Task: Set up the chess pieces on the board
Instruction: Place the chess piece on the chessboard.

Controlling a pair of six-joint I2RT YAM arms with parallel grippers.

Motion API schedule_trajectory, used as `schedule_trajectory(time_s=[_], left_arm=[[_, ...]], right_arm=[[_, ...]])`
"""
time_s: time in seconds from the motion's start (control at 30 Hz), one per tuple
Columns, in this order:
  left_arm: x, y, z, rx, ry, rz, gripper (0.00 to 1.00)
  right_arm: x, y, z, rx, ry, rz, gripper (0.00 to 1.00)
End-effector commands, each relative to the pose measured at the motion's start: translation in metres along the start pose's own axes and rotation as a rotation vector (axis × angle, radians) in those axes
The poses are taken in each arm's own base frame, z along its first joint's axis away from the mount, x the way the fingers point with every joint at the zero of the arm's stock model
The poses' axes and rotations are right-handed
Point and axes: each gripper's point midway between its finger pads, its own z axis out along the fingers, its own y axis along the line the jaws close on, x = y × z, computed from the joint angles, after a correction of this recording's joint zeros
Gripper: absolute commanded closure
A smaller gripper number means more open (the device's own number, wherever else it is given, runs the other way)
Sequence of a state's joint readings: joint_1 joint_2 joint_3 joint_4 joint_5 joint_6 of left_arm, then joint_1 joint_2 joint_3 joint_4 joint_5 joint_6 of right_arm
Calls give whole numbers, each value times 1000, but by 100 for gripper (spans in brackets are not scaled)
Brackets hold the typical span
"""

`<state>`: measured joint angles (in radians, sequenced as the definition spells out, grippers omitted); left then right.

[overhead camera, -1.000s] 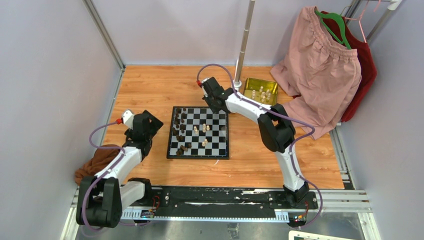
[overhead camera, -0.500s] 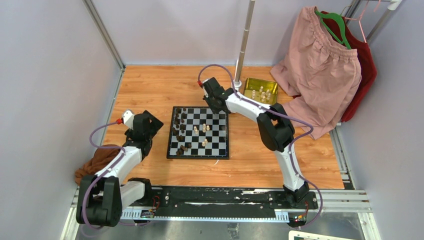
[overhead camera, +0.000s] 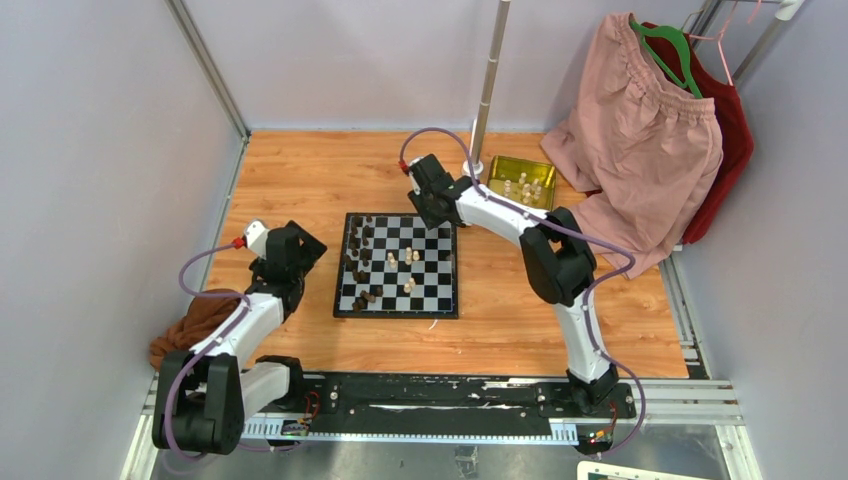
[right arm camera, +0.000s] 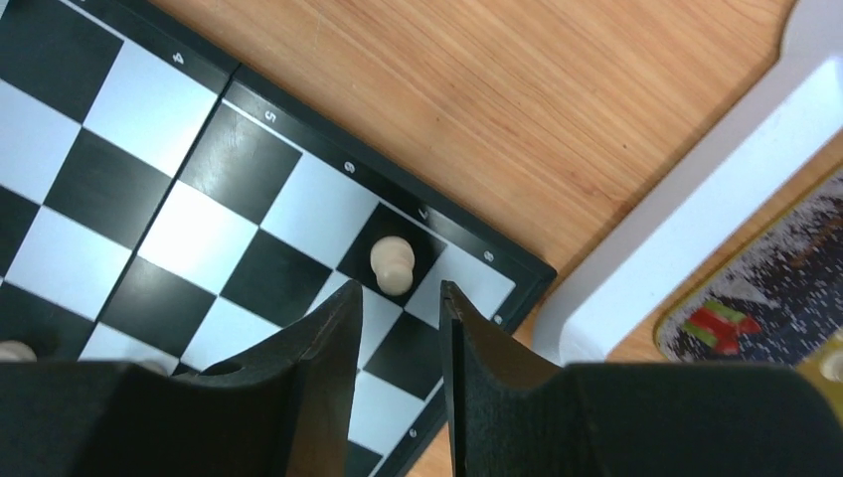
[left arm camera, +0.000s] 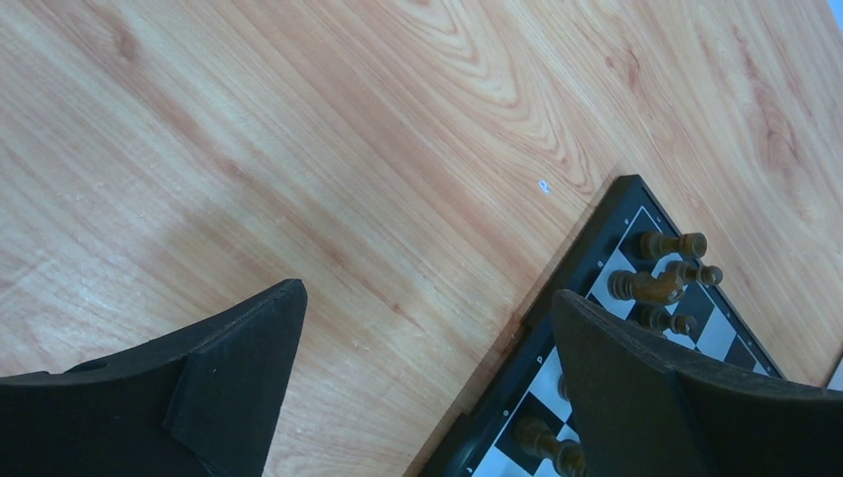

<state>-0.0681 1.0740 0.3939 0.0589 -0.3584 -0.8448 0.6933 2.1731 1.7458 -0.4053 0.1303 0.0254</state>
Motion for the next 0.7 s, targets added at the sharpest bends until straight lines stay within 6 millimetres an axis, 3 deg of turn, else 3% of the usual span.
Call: schedule_trajectory(time_s=[0.0,0.1,0.3,0.67], left_arm=[[-4,0,-2,11,-30,-2,0],[-3,3,-2,5,-31,-2,0],[0,7,-1,-7,-30,2,0],[4,10,1,-19,-20,5,0]], right_arm=[[-24,-2,-39,5,-93,-10,61],[-27,1,-55,7,-124,-22,61],[-12,24,-75,-30,-135,-42,61],[27,72,-67,-143,-94,-69,62]])
